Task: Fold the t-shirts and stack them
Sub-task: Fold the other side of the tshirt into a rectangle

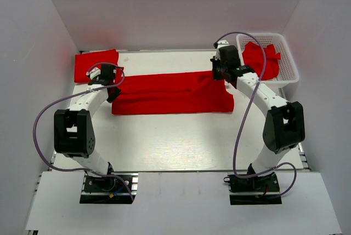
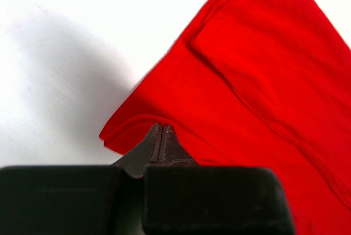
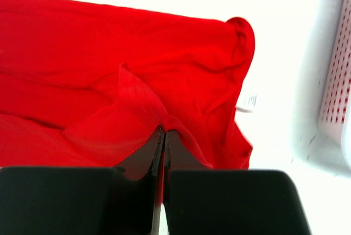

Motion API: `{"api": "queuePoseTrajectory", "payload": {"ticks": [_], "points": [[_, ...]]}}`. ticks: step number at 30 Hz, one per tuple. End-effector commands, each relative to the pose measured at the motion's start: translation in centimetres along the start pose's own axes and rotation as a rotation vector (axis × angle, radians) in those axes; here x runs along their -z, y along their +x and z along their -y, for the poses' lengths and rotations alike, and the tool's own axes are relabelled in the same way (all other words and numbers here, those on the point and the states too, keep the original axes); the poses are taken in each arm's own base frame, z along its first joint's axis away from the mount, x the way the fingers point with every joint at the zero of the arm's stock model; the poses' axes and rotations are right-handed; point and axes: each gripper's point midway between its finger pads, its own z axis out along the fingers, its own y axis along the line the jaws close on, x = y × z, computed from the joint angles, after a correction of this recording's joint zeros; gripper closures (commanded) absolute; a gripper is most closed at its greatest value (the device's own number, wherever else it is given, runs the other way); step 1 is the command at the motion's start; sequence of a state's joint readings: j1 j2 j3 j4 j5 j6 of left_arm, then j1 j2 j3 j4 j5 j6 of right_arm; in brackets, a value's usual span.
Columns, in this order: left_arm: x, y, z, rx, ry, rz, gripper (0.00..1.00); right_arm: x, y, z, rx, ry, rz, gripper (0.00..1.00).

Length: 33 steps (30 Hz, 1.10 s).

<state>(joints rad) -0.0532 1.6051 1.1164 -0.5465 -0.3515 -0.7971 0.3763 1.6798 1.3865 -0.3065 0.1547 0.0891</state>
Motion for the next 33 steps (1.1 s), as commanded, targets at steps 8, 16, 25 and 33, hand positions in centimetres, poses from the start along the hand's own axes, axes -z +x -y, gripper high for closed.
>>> {"api": "queuePoseTrajectory", "payload": {"ticks": [8,16,25,33], "points": [[-4.0,-1.7,2.0,-0.036,-0.053,-0.007,0.68,-6.4,-1.9,3.1,-0.025,0.049,-0.027,1.00],[-4.0,-3.2,4.3,-0.087,-0.017,-0.028,0.00,-8.1,-4.0,5.8,-0.134,0.157,-0.070,0.37],[-1.5,-5.3,6.9,-0.218,0.136,-0.004,0.00,-5.1,-5.2,-0.4,-0.035,-0.148,-0.045,0.10],[-1.0,-2.6,5.7,-0.314,0.147,-0.079,0.00,-7.8,-3.0,-2.6,0.014,-0.104,-0.142,0.16]]}}
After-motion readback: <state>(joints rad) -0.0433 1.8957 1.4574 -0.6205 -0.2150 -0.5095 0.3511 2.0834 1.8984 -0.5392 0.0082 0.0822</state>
